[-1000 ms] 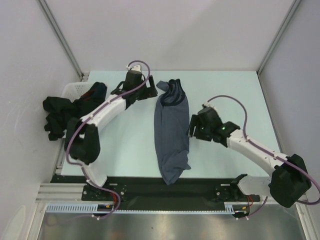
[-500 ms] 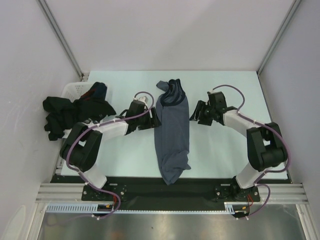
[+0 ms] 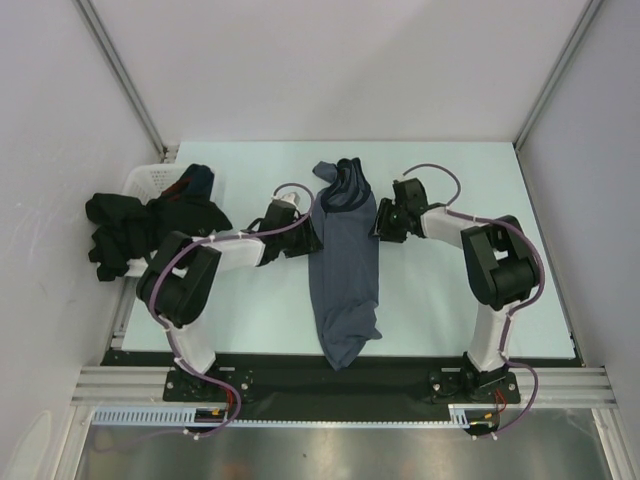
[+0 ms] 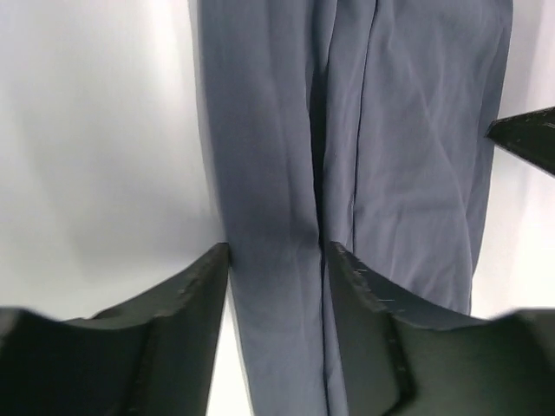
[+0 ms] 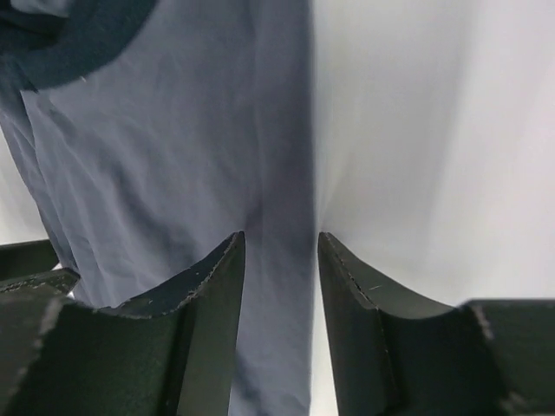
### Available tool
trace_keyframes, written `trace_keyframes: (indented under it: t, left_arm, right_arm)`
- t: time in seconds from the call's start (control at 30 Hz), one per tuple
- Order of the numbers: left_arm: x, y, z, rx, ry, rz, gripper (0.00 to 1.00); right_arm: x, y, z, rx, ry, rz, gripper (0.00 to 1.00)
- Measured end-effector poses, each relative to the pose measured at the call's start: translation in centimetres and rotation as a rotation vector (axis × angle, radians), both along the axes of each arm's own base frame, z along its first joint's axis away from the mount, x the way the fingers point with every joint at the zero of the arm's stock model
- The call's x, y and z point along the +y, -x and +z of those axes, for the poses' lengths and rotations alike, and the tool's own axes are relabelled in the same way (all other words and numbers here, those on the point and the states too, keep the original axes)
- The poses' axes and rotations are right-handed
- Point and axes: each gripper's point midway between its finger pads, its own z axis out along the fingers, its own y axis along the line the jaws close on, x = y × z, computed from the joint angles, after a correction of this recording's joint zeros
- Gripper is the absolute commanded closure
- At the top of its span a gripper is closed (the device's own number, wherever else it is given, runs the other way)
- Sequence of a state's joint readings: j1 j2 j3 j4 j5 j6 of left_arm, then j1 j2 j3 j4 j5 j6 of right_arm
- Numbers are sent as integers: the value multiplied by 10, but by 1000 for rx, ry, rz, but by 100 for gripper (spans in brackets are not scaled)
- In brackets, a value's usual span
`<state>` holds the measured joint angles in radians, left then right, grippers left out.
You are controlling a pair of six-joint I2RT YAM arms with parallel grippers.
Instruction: Fold and stack the tank tops
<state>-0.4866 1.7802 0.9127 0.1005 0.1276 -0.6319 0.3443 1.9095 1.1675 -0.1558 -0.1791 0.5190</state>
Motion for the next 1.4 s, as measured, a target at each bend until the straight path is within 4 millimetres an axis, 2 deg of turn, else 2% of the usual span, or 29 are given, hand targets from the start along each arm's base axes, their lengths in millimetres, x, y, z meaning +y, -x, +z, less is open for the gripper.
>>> trace_keyframes:
  t: [0.03,0.13,0.17,0.23,0.27,0.3,0.37,0.4,0.6,0.63,0.67,0.7,0.77,0.8,0.83,0.9,0.97,1.07,1.1,1.2,1.3,1.4]
  left_arm:
    - [-1,-3,-1,0,-3,4,48]
    - [-5,-14,-2,-11,-5,9,52]
    - [-6,-18,-3,-12,-7,12,56]
    - [-9,-25,-4,-15,-8,18,64]
    - [-9,-28,-6,-16,-13,23,68]
    - [-10,-32,-7,-18,-19,26,77]
    - [-10,-41,-10,-17,-29,39,87]
    - [-11,-46,-11,-17,-29,38,100]
    - [-19,-93,-9,-8,-12,52,99]
    - [-19,-103,-8,-12,-14,57,98]
    - [-18,-111,-8,-13,-16,61,96]
    - [-18,-121,-8,-14,-20,62,83]
    - [-16,-135,-7,-26,-26,62,56]
    - [-14,-139,-6,-35,-28,62,36]
    - [-12,-141,-2,-48,-30,61,30]
    - [-6,-138,5,-77,-30,73,17]
    - [5,-117,7,-74,-41,75,13]
    - [24,-73,7,-39,-62,77,13]
    - [29,-55,7,-31,-67,74,13]
    - [38,-12,7,-11,-89,58,13]
    - [25,34,14,-24,-102,-6,14]
    - [4,75,20,-51,-86,-91,15]
  right_arm:
    - [1,-2,-1,-3,12,-3,56]
    - [7,-12,-2,-18,58,6,66]
    - [9,-16,-3,-21,74,5,75]
    - [11,-25,-5,-30,97,0,86]
    - [12,-28,-7,-30,104,-1,95]
    - [13,-31,-8,-30,110,-2,100]
    - [13,-38,-8,-32,111,-8,100]
    - [13,-43,-8,-33,110,-13,100]
    - [3,-81,-6,-45,114,-60,100]
    - [1,-91,-6,-51,112,-69,97]
    - [0,-100,-5,-53,111,-78,80]
    - [-1,-108,-4,-54,112,-86,72]
    - [-3,-124,0,-73,116,-95,49]
    - [-6,-126,0,-77,119,-99,46]
    - [-9,-127,4,-84,122,-99,44]
    - [-16,-118,5,-82,124,-102,40]
    - [-23,-95,5,-55,121,-97,39]
    - [-29,-52,11,-27,101,-78,41]
    - [-31,-28,13,-12,88,-67,43]
    - [-26,16,23,-14,69,-24,45]
    - [-17,67,26,-22,45,40,46]
    - [-15,118,15,2,24,90,46]
